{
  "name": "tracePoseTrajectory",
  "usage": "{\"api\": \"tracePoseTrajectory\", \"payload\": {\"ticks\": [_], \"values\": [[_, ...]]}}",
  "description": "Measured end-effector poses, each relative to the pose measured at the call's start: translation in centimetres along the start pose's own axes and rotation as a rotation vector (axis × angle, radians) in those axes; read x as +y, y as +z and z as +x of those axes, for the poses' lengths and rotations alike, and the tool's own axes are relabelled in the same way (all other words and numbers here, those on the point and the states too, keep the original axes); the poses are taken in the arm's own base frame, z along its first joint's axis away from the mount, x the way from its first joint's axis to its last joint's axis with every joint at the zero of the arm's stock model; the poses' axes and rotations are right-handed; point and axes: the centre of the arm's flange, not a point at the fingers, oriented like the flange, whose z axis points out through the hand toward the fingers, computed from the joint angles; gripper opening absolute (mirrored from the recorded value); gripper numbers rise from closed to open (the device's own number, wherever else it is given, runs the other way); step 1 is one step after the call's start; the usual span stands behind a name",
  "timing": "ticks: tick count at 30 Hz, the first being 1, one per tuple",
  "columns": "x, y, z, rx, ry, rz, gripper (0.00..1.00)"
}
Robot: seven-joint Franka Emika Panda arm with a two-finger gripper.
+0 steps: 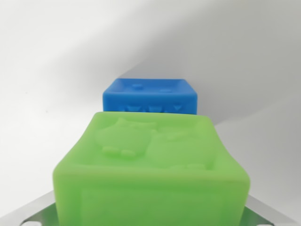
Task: Stack cube
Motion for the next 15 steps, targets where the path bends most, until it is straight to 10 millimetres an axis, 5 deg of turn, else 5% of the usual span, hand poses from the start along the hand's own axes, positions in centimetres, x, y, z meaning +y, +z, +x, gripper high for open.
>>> {"api": "tracePoseTrajectory", "payload": {"ticks": [15], "values": [[0.0, 1.7, 0.0, 0.0, -0.001, 0.001, 0.0]]}}
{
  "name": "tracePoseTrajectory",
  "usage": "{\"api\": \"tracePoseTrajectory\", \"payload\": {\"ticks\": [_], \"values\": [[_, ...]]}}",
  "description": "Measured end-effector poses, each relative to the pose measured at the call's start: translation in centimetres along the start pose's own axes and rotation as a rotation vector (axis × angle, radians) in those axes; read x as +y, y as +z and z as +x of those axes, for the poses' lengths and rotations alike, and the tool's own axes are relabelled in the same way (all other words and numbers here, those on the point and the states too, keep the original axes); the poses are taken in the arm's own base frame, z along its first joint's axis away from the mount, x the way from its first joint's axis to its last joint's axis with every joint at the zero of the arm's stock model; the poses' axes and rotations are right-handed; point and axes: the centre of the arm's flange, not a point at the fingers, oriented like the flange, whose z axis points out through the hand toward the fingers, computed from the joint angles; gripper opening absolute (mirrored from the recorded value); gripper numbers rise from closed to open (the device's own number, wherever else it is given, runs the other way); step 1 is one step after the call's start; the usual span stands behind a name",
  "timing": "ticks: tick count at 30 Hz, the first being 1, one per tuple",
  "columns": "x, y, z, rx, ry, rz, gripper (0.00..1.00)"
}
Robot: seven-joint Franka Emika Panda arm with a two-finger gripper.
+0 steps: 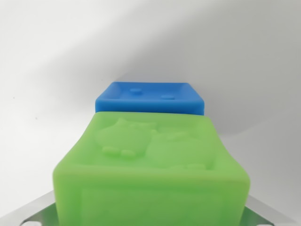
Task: Stack cube
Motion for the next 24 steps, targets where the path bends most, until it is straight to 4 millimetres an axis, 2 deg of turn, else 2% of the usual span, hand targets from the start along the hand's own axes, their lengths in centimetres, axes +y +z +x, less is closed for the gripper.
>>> {"api": "tracePoseTrajectory", "payload": {"ticks": [1, 24], "values": [[-0.01, 0.02, 0.0, 0.0, 0.0, 0.0, 1.0], [-0.05, 0.01, 0.01, 0.001, 0.0, 0.002, 1.0]]}}
